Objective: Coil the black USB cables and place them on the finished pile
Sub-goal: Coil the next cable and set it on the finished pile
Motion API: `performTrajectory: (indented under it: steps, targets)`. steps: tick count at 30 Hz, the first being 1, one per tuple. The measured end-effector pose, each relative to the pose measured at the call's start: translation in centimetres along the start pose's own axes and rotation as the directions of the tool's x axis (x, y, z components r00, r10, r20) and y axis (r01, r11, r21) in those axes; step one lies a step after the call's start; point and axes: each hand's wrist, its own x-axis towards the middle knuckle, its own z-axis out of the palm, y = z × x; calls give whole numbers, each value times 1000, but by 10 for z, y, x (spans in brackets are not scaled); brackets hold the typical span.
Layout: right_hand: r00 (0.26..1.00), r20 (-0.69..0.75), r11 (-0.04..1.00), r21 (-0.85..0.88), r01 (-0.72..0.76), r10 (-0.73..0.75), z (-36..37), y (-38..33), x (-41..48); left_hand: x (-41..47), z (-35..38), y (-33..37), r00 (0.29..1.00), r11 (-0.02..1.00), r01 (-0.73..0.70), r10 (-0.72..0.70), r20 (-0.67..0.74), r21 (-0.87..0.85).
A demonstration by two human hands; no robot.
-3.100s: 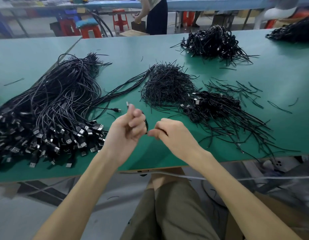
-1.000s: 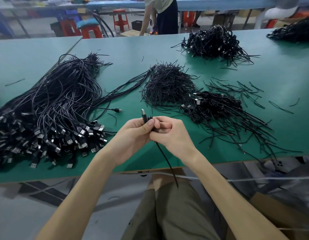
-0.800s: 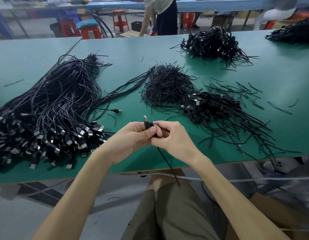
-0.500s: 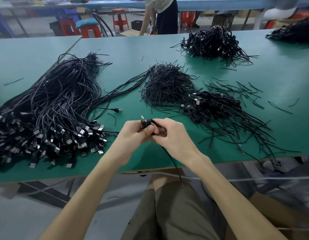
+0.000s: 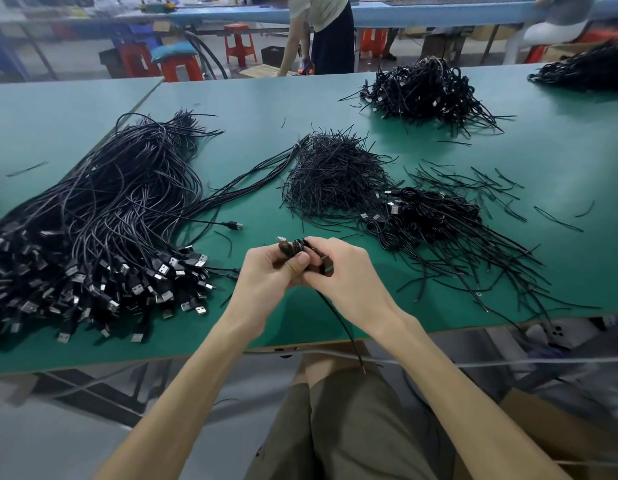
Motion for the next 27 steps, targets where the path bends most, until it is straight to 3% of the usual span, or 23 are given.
performTrajectory:
  steps: [5,10,14,17,20,24,25,27]
  targets:
    - [999,-46,997,67,-25,28,0,2,2,5,3,3,997,993,-77,79,-19,86]
    - [973,113,945,237,-224,203,-5,6,3,7,0,-1,998,996,-59,61,-28,69]
    - [947,224,970,26,-243,231,-4,8,0,7,-2,-2,999,995,35,-36,6,92]
    - [960,199,974,-151,-170,199,0,11,-1,12,-5,0,996,959,71,-81,23,273]
    - [972,172,955,-276,-110,162,2,14,-2,16,-3,1,998,812,39,-56,12,582]
    - [977,172,931,-360,-61,130,5,13,-3,12,0,-1,999,682,45,-20,-43,730]
    - [977,175,931,-362,-50,120,6,12,-4,11,-1,-2,999,679,38,-18,-35,733]
    - [981,162,932,-360,-43,108,3,14,-5,12,-5,-1,999,782,32,-38,-3,623]
